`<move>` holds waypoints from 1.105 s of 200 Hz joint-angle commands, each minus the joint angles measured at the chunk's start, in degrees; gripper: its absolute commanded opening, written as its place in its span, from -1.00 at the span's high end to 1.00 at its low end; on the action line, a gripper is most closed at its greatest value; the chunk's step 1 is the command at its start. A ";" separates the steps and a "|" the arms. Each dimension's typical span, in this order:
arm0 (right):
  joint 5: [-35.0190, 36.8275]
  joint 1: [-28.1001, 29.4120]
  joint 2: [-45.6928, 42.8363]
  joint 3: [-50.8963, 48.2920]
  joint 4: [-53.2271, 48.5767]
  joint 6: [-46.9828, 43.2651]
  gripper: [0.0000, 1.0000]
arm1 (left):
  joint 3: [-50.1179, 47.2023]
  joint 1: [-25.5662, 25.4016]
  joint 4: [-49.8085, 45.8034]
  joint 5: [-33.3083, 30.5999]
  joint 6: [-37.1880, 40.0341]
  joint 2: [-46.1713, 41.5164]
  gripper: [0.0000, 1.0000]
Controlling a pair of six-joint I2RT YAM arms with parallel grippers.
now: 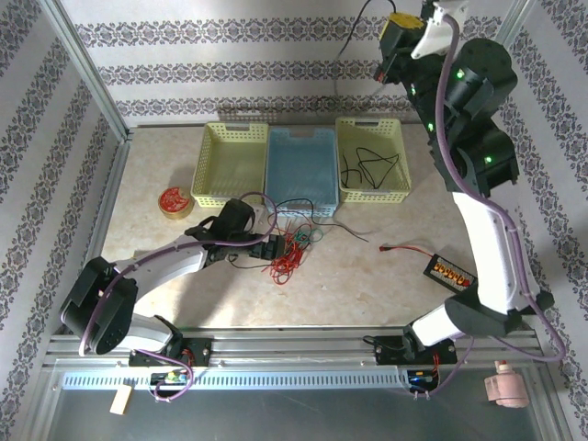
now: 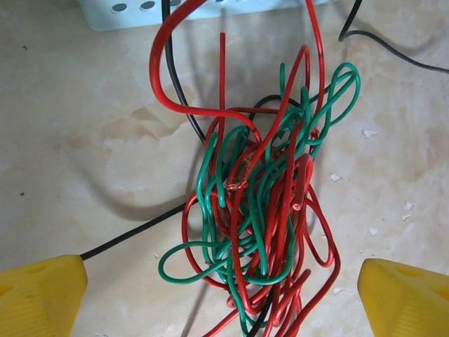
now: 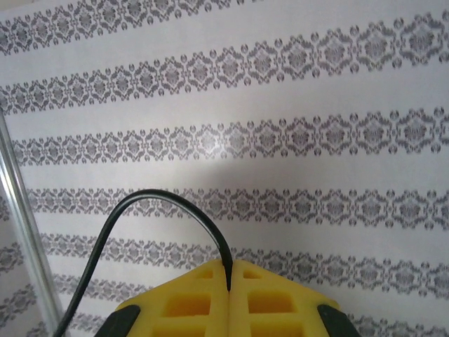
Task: Untangle the cables
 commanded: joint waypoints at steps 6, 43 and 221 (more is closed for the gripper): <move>6.51 0.19 5.10 8.91 -1.80 -6.93 1.00 | 1.98 -1.74 -2.62 -1.75 3.34 1.61 -0.99; 14.87 -1.79 10.59 9.97 -3.10 -9.85 1.00 | 2.37 -3.00 -3.16 -1.43 3.60 3.07 -0.99; 10.49 -15.62 5.90 -39.03 -0.65 15.45 1.00 | 4.09 -4.58 -5.45 -1.93 4.90 7.15 -0.99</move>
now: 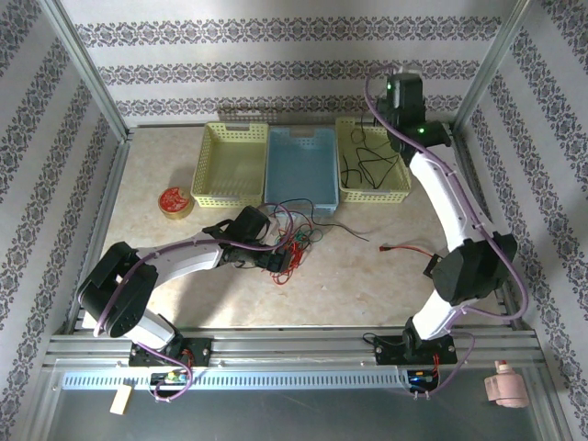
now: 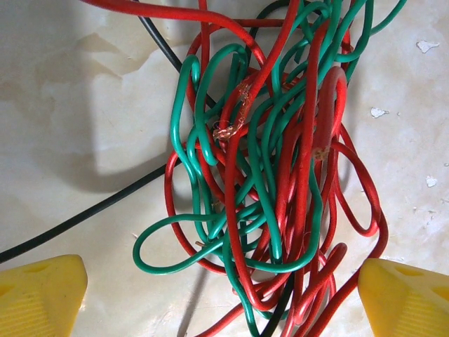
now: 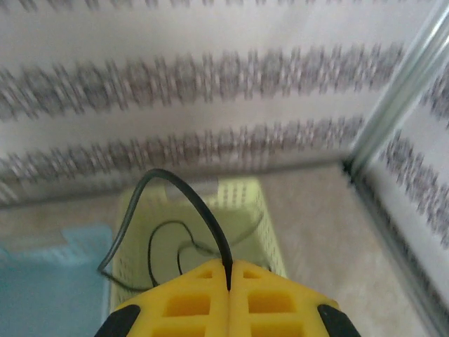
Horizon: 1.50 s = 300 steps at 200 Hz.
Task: Untangle the cables
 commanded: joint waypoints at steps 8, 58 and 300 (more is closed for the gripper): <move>-2.60 -2.16 -2.30 -8.39 2.04 9.10 1.00 | 1.90 -0.69 -1.86 -0.18 0.64 0.21 -0.99; -3.53 -3.65 4.10 -14.08 4.06 13.16 1.00 | 2.19 -0.78 -2.04 -0.17 0.55 -0.27 -0.99; -16.37 1.04 3.77 -18.49 9.85 7.03 -0.39 | 2.32 -1.39 -0.81 -4.02 0.02 -3.42 -0.99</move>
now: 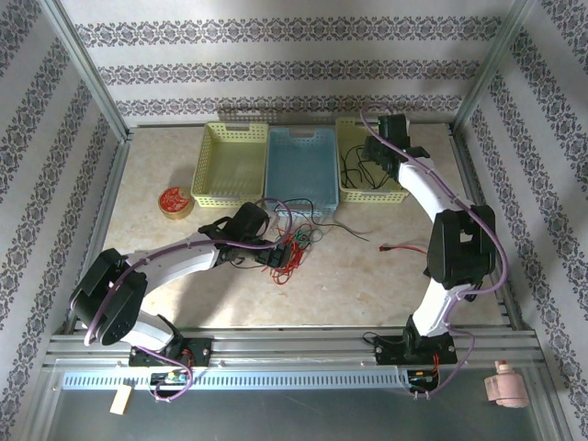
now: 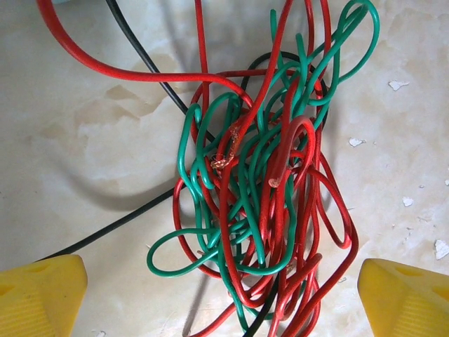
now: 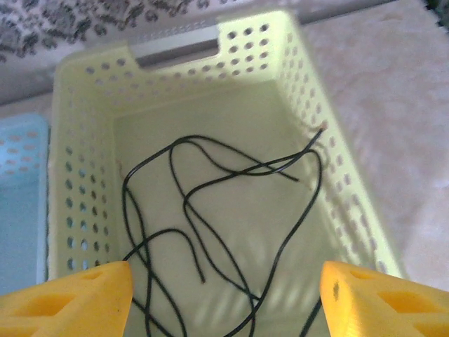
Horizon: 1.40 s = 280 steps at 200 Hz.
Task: Untangle the cables
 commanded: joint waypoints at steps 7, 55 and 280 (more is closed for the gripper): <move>-8.09 5.29 -4.39 -4.40 -0.30 -2.92 -0.37 | 0.91 -0.69 0.59 -0.31 0.11 0.28 -0.99; -14.06 15.31 -10.78 -12.64 -1.09 -5.59 -0.24 | 2.38 -0.69 0.13 0.50 0.94 2.78 -1.00; -21.87 21.02 4.51 -1.38 -7.97 -10.78 0.21 | 4.67 -1.84 -1.19 -0.77 1.87 5.71 -1.00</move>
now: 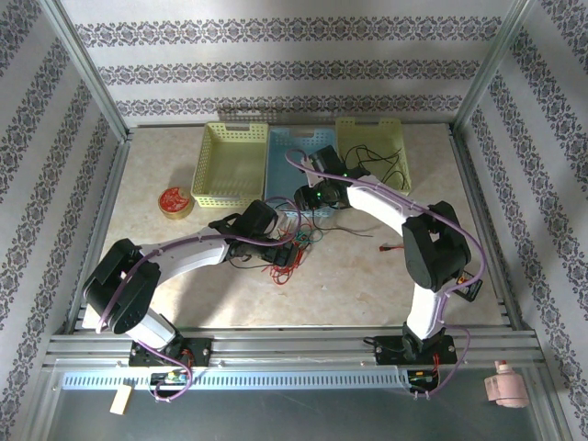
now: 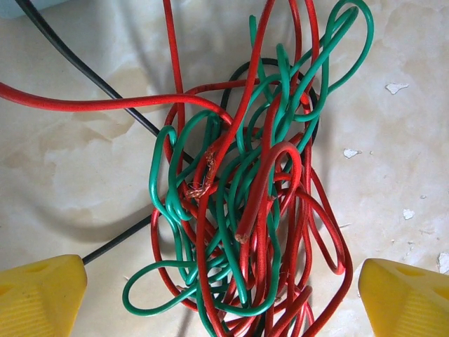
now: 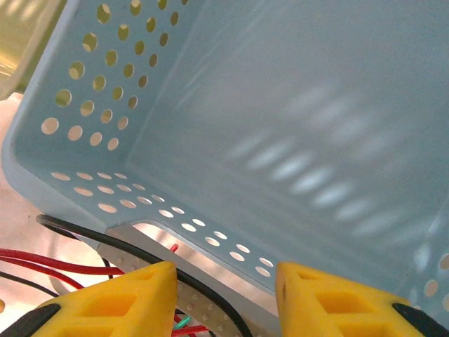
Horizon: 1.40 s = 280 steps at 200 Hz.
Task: Untangle the cables
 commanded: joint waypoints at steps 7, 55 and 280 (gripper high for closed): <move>-0.87 0.72 1.05 1.87 -0.97 -0.68 0.22 | 0.91 -0.70 -1.10 -0.86 0.78 0.47 -1.00; -1.38 0.89 -0.84 1.14 -0.71 -1.07 0.19 | 0.49 -0.70 -1.10 -0.99 0.60 0.27 -1.00; 2.49 2.73 -8.15 -15.68 7.83 10.00 0.22 | 1.62 -1.05 -2.07 -0.37 1.57 1.29 -0.98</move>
